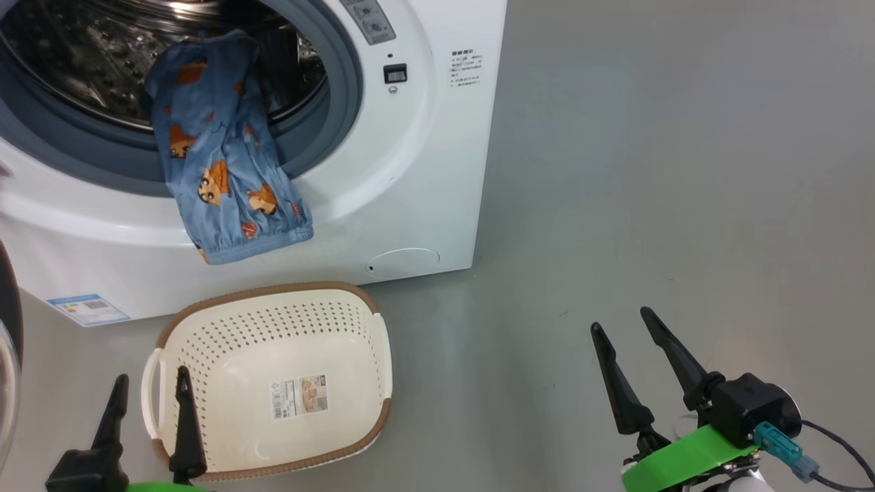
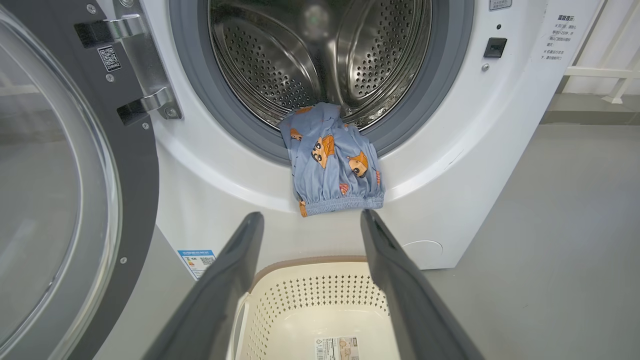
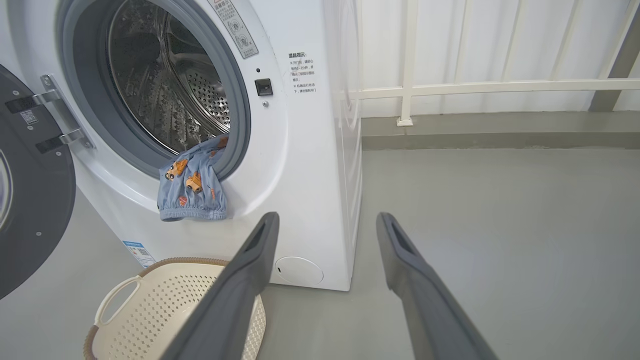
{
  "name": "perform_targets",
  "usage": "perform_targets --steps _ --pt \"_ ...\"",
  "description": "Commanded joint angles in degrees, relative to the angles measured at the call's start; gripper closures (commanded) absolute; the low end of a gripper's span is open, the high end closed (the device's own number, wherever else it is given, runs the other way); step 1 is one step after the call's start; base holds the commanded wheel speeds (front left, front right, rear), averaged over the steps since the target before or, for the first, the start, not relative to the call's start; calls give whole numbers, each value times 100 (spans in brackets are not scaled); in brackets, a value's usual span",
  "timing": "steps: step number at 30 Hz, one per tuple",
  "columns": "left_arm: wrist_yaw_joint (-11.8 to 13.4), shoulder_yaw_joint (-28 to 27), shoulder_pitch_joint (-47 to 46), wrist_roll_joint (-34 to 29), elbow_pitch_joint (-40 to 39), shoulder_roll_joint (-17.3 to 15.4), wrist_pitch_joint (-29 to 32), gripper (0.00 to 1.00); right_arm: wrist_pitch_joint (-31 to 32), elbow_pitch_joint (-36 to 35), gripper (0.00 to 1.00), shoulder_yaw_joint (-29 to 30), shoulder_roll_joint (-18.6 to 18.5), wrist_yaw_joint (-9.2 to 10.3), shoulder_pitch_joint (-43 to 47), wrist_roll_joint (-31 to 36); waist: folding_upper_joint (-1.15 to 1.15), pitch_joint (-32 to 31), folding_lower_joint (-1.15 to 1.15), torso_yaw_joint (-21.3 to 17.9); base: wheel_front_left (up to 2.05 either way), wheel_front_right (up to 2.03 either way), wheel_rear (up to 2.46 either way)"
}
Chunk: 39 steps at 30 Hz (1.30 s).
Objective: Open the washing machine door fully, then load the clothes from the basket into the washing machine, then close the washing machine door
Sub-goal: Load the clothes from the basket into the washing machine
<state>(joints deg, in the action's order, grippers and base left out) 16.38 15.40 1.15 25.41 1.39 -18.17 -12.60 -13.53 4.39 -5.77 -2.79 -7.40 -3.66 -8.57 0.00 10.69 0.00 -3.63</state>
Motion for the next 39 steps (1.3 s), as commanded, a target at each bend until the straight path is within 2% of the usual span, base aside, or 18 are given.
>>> perform_targets --steps 1,15,24,30,39 --pt "24 -191 -48 60 -102 -95 -20 0 18 -163 0 -128 -9 -9 8 7 0 1 0 6 0 0 0" --pt "-21 -137 -177 129 70 -45 -47 0 40 -236 0 -147 -9 -9 -7 6 0 59 0 44 0 0 0" --pt "-261 -36 -588 274 407 15 35 0 22 -290 0 -172 -9 -9 -123 -16 0 280 0 58 0 0 0" --pt "-568 60 -1245 371 1001 38 140 0 -18 -319 0 -221 -9 -9 -263 -43 0 606 0 14 0 0 0" --pt "-1261 106 -2688 672 2354 56 423 0 -95 -335 0 -322 -9 -9 -631 -95 0 1268 0 -233 0 0 0"
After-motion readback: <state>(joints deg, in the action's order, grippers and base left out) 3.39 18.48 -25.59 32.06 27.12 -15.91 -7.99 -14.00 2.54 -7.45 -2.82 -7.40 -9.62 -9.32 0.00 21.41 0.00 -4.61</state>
